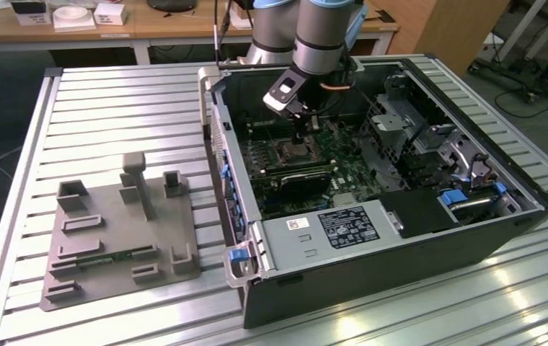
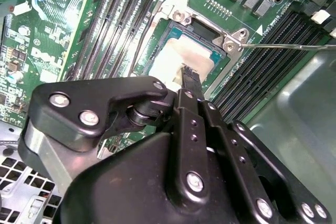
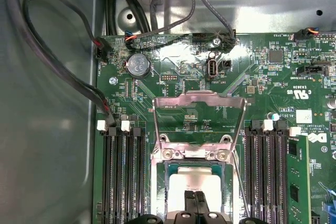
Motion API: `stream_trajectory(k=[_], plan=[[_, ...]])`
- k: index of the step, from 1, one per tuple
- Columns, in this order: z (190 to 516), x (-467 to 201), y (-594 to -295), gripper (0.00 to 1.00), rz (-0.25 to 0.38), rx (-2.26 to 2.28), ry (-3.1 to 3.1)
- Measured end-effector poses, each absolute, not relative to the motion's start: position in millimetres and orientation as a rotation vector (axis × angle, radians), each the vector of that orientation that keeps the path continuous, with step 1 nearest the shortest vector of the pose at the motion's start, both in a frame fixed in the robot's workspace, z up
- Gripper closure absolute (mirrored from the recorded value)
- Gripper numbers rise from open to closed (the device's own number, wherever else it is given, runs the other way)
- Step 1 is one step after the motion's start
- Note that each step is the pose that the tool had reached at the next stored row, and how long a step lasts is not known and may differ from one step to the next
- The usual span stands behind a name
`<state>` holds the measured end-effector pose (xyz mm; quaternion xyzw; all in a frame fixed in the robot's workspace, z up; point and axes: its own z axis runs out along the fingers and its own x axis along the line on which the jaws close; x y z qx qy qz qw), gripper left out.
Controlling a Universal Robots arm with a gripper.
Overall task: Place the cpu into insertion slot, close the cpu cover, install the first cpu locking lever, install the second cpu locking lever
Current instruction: 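Close the cpu cover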
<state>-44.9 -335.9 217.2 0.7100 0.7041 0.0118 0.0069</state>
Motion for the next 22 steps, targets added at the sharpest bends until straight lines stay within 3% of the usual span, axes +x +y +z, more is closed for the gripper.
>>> stream_trajectory(k=[22], plan=[[219.4, -44.9, -335.9, 0.89, 0.052, 2.228, 2.209]])
